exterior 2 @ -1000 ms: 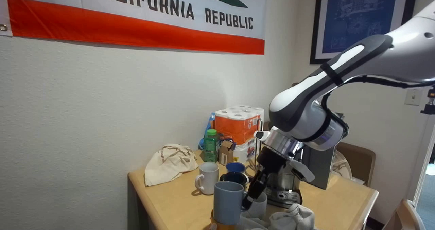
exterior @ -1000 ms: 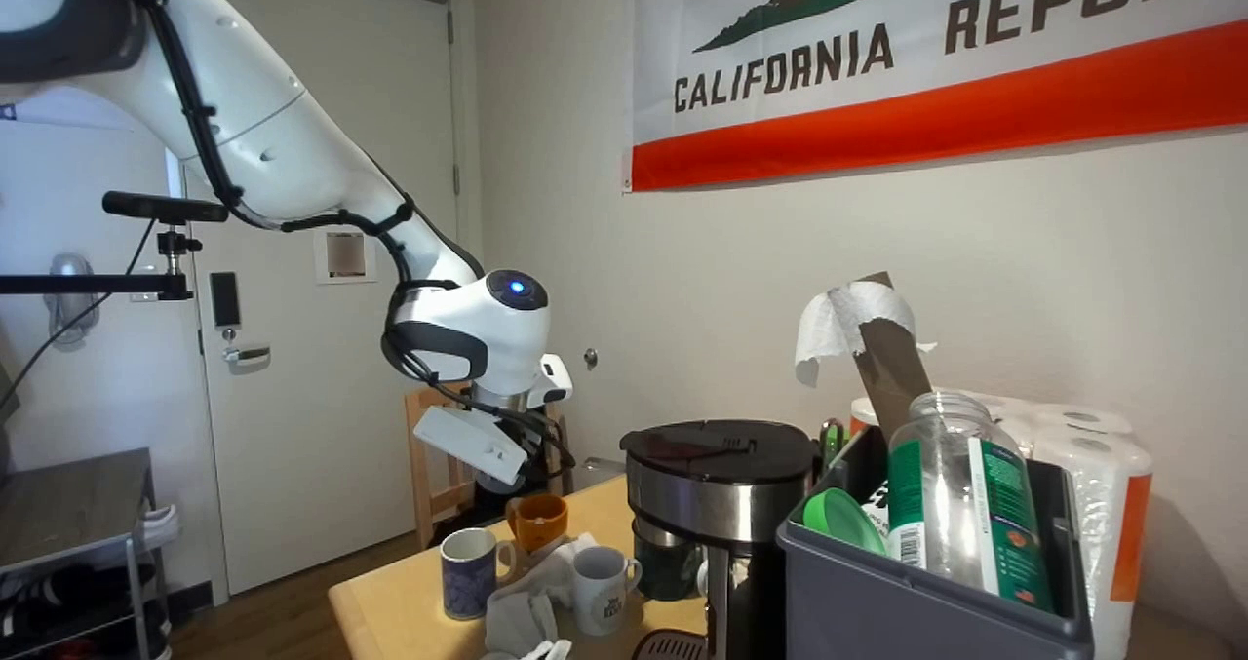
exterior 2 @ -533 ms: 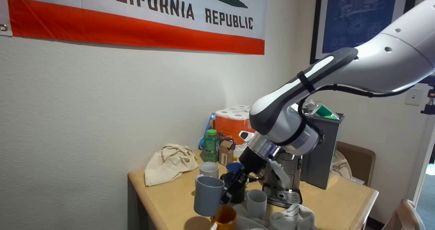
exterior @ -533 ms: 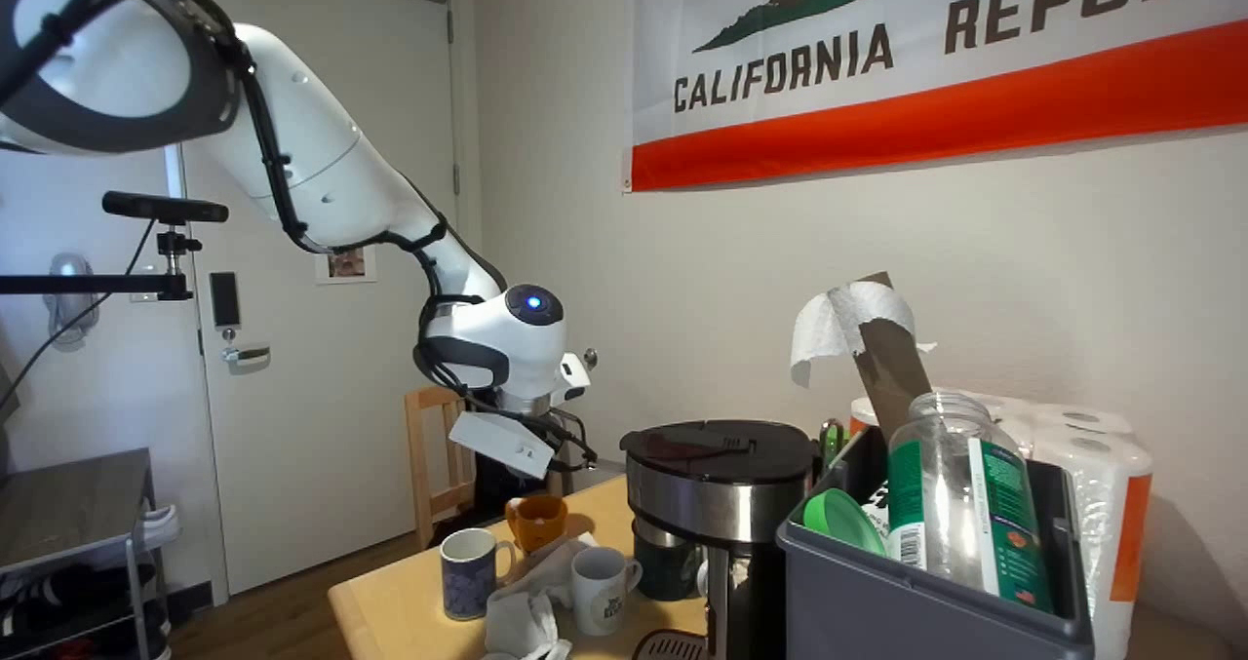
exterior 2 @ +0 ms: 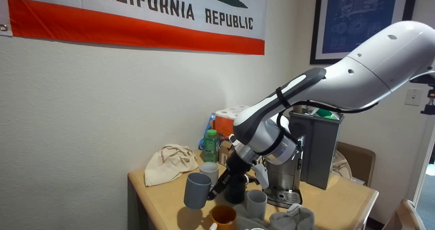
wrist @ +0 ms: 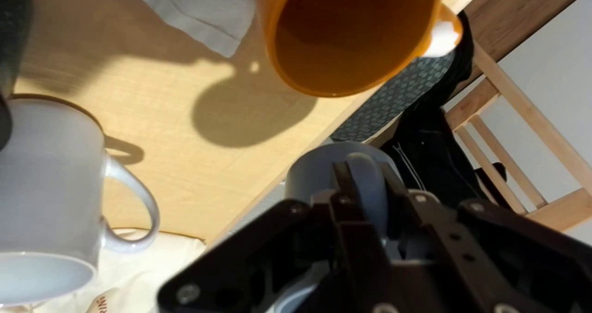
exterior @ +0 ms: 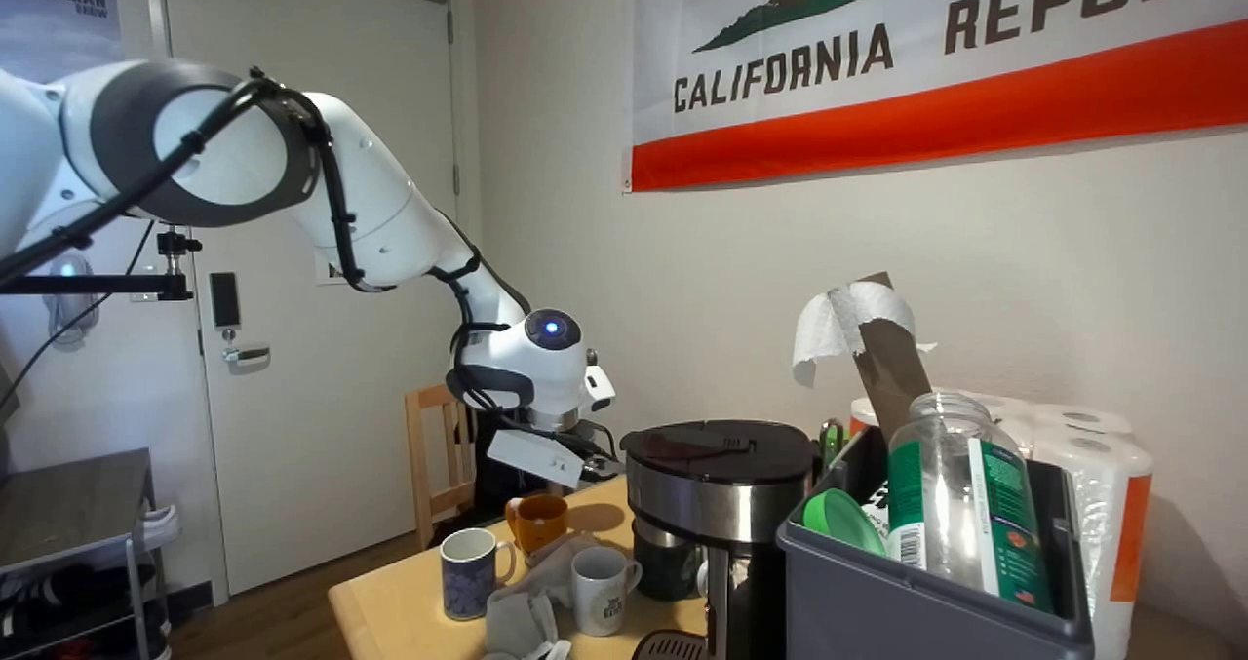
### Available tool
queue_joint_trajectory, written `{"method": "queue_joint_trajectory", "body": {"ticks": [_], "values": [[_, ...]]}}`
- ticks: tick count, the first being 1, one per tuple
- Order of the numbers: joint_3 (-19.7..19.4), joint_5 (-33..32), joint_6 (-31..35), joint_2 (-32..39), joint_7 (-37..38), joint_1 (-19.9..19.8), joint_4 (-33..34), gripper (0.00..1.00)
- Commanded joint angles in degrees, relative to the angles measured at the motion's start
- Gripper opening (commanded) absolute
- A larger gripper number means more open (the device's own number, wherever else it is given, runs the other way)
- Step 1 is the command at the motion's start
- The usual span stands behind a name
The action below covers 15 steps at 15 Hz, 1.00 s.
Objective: Take the gray cup and place it at the left of the black cup
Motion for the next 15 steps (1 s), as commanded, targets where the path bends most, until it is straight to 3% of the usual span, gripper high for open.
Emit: {"method": "queue_joint_trajectory", "body": {"ticks": [1,8,15], "values": [[0.6,0.9,4.3,5.4,-2.1,0.3,6.0,0.07],[0.2,-0.5,10.2,12.4,-1.6,2.3,11.5,0.07],[-2.2,-4.0,11.9,13.5,0.0,4.5,12.4,0.07]]}}
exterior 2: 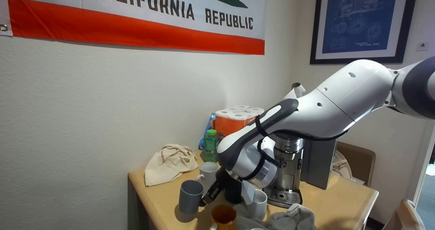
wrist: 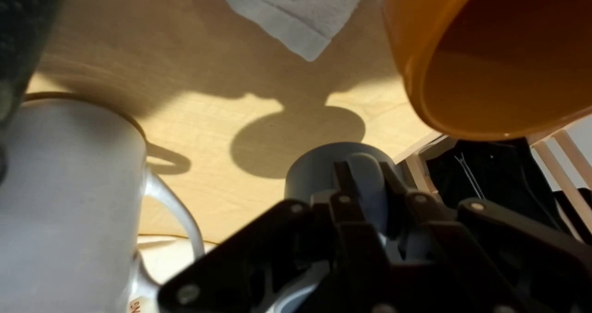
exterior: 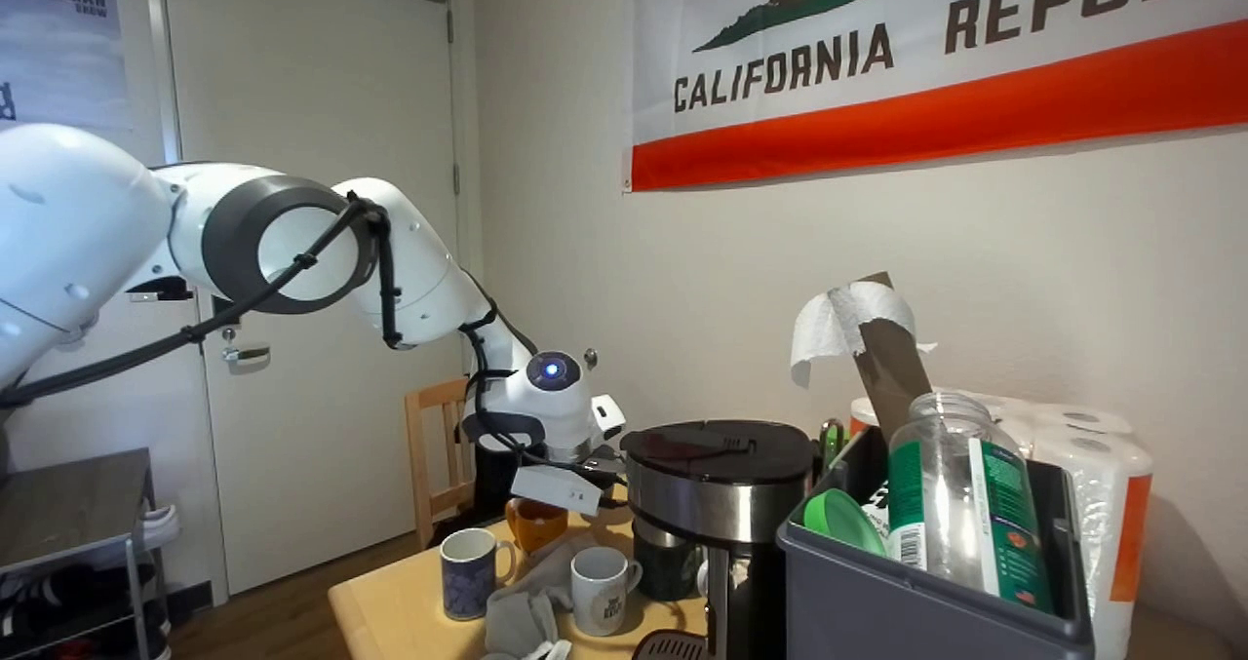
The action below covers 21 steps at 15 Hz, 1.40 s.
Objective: Take the gray cup and place it at the left of the black cup
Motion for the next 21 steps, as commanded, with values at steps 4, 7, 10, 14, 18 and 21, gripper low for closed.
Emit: {"method": "queue_joint_trajectory", "body": {"ticks": [4,7,10,14,18,21], "values": [[-6.1,-5.1,0.2,-0.3,2.9,4.7,0.2,0.06],[-9.9,-7.2,-0.4,0.1,4.6,7.4,0.0,0.06],[-7.9,-19.4,1.1,0.6,13.5,5.0,-1.0,0.06],[-7.1,-37.9,-0.2,1.0,29.9,2.7,-0.7,0.5],[-5.4,-50.0,-0.7,1.1,40.3,-0.1,-0.3,0.78],[-3.5,-55.1,-1.0,0.6,45.4,-1.8,-0.9,0.99]]}}
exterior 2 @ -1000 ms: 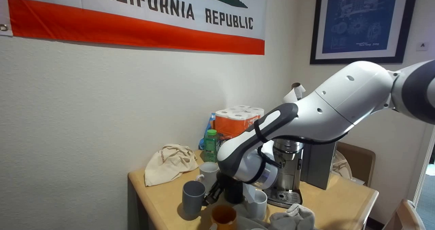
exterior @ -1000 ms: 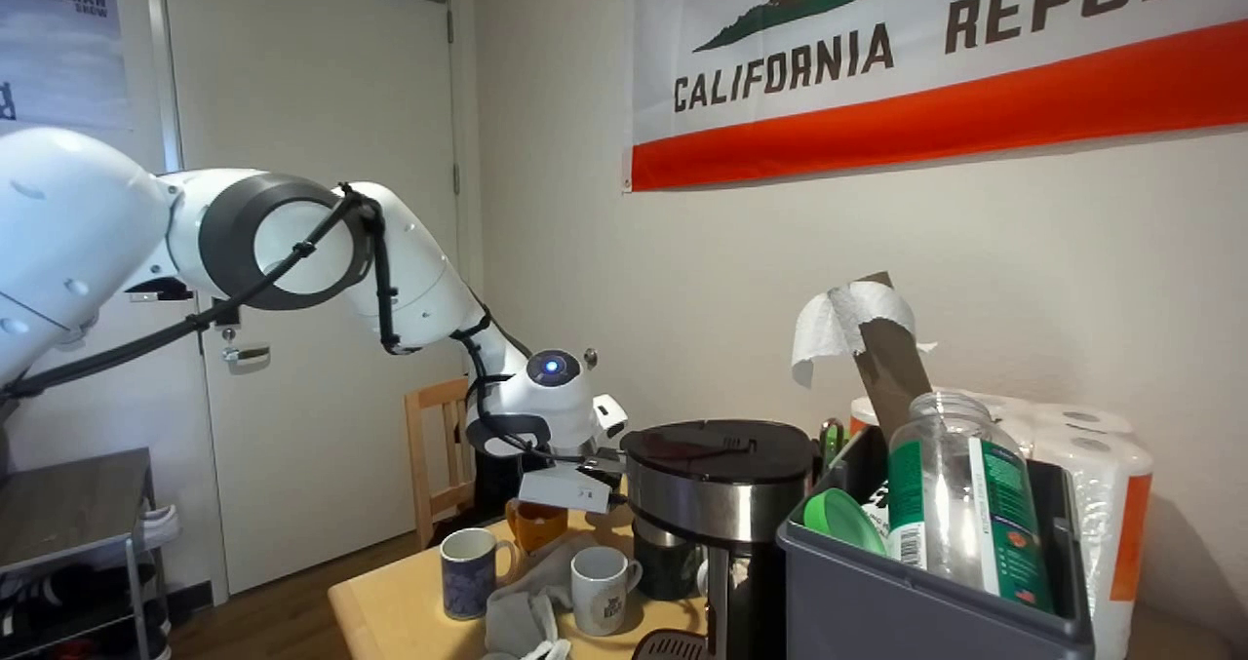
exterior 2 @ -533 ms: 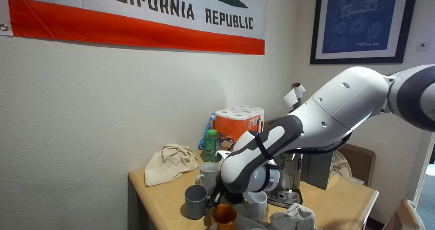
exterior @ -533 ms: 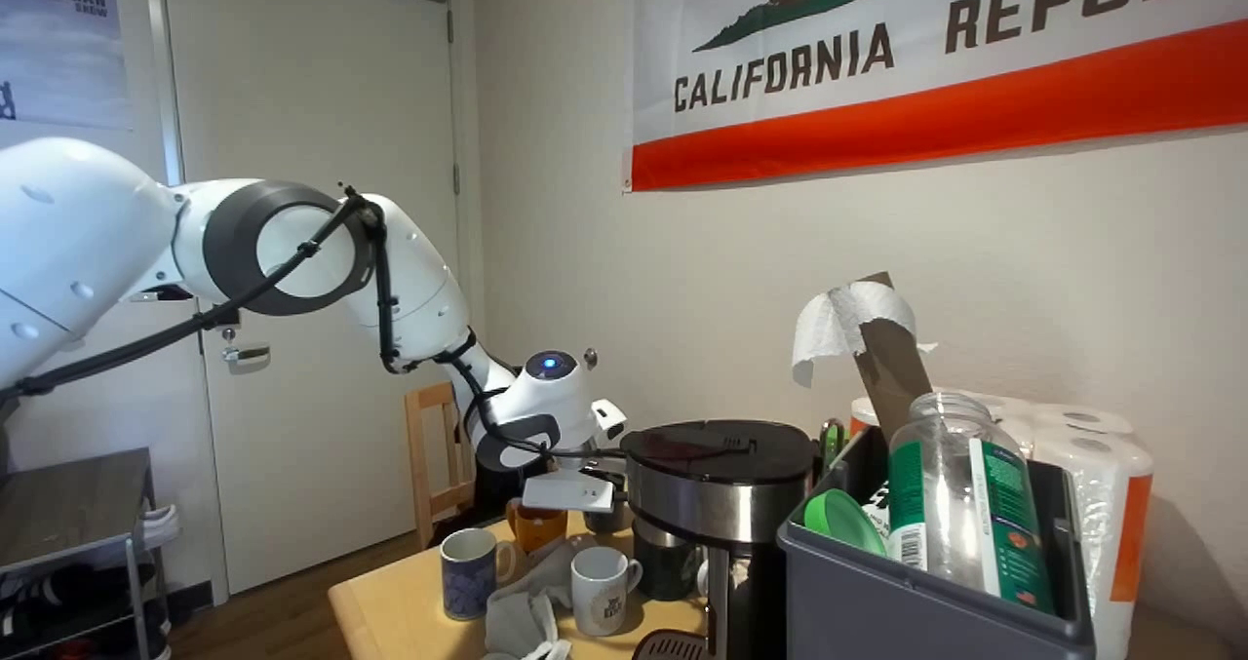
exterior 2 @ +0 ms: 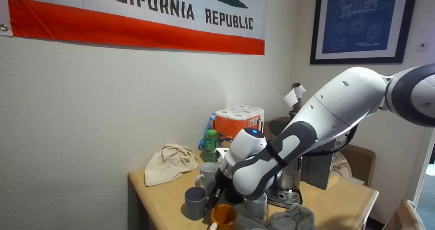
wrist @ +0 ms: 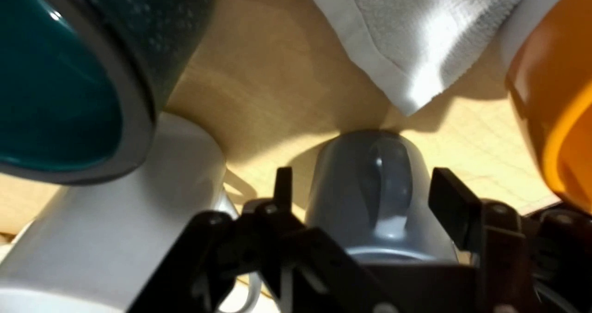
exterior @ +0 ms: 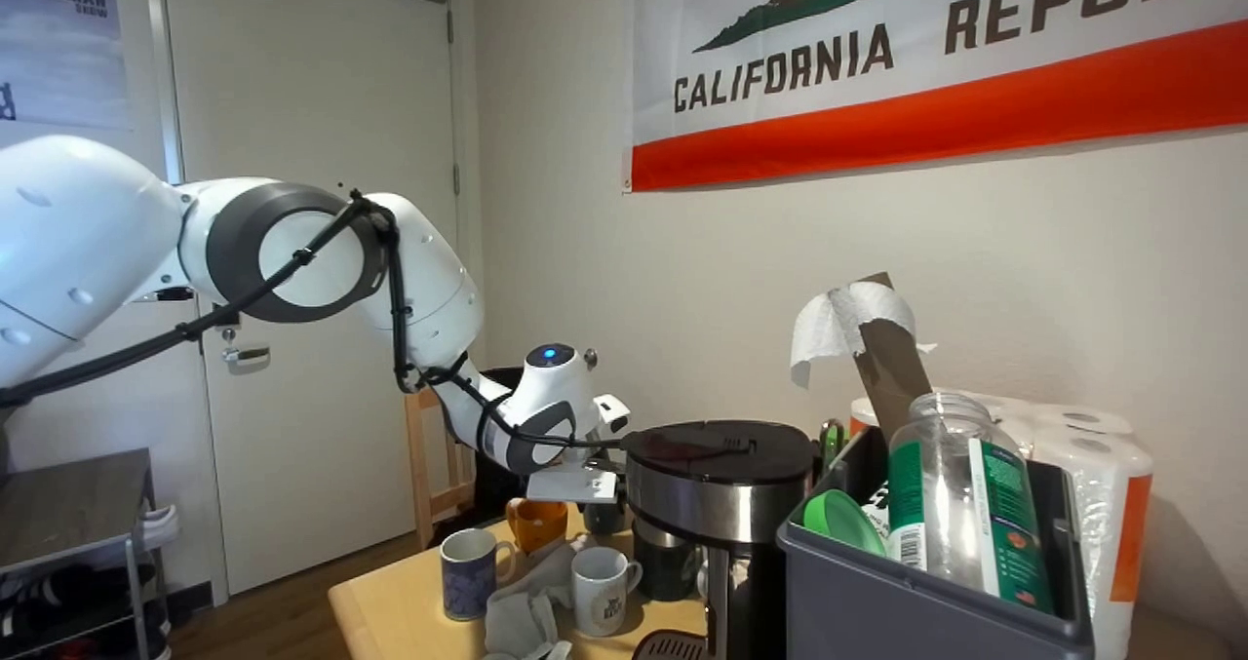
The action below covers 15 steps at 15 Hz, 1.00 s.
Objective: Take the gray cup and place it at the left of the black cup
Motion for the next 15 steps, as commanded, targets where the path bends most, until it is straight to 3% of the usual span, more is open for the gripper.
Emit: {"method": "queue_joint_trajectory", "body": {"ticks": [1,11,15], "values": [[2.9,-5.0,-1.3,-1.4,5.6,-2.5,-0.9,1.0],[7.0,-6.0,-10.6,-5.8,8.5,-5.2,-1.9,1.0],[11.0,-3.7,-15.9,-9.2,6.3,-8.1,-1.9,1.0]]}}
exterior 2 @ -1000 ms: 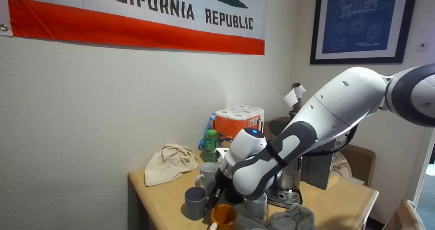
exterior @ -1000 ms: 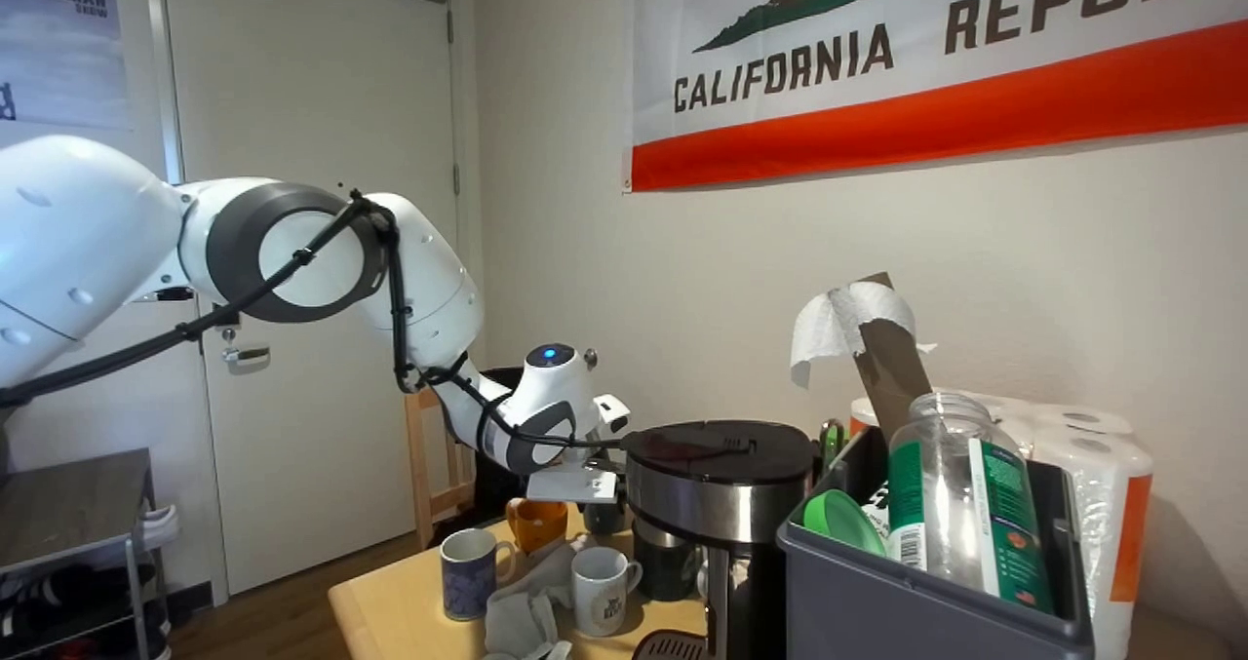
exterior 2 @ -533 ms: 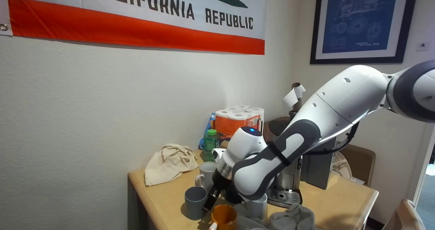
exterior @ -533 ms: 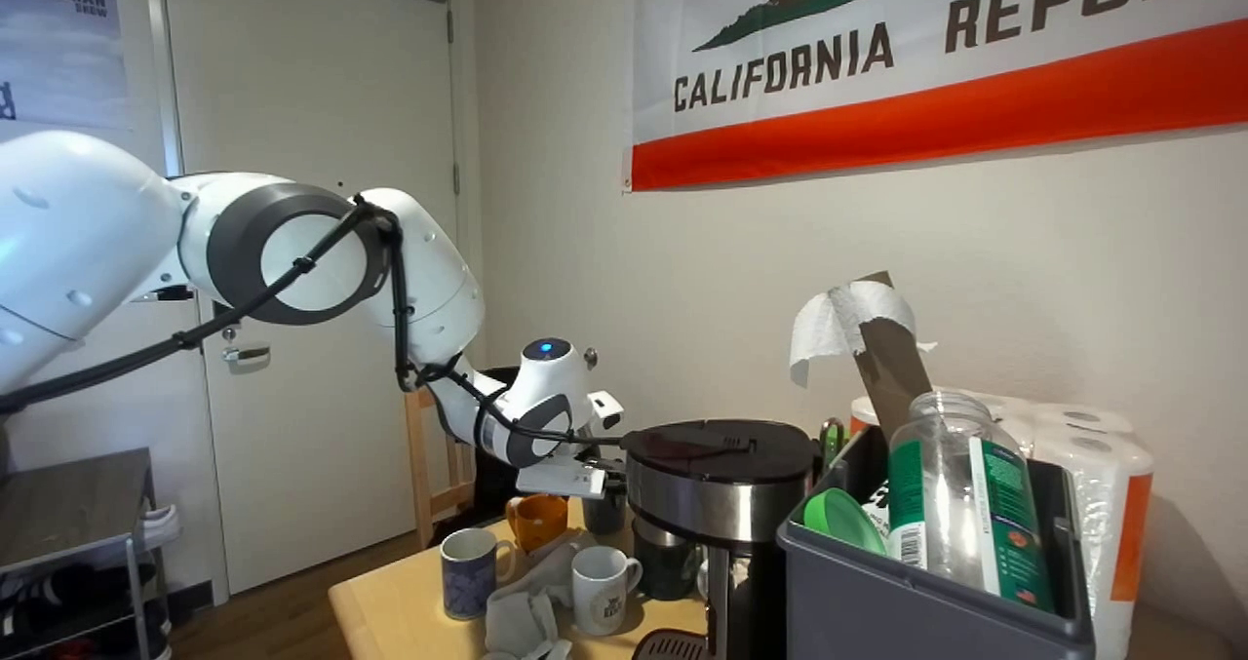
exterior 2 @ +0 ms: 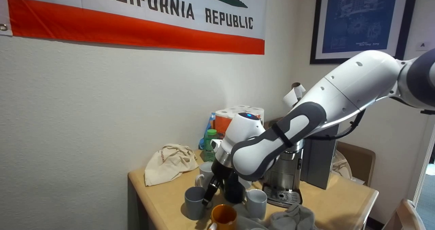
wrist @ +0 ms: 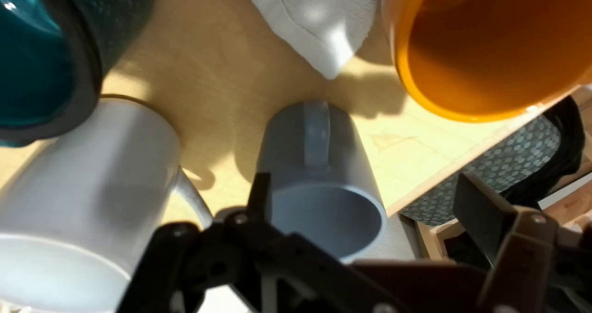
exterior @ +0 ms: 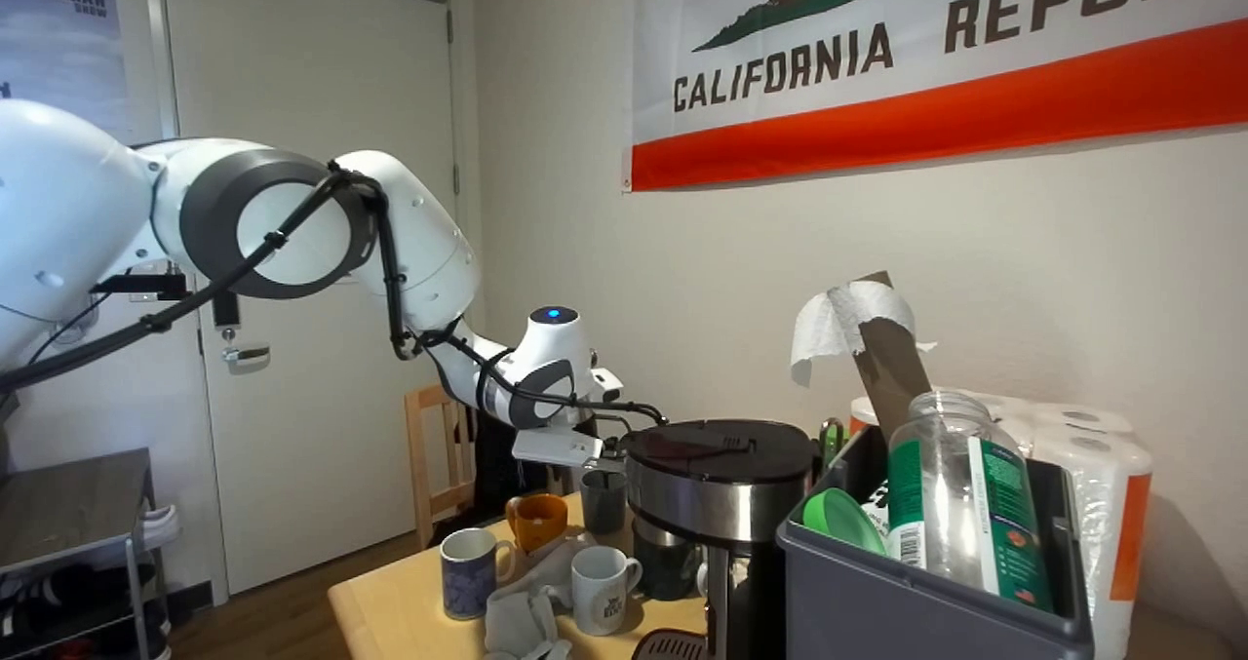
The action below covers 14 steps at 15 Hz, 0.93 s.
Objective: Take the gray cup and place it at the left of the black cup
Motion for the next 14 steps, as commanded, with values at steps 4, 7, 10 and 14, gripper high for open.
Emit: {"method": "queue_joint_trajectory", "body": {"ticks": [4,7,10,14], "values": [[4.2,2.9,-10.2,-8.5,-0.4,-3.8,-0.9,1.0],[2.4,2.9,-13.8,-12.5,0.0,-3.6,0.3,1.0],[0.9,3.7,-19.6,-16.3,-0.5,-4.4,1.9,1.0],[0.6,9.8,-32.5,-19.6,-4.7,-7.4,6.0,1.0]]}}
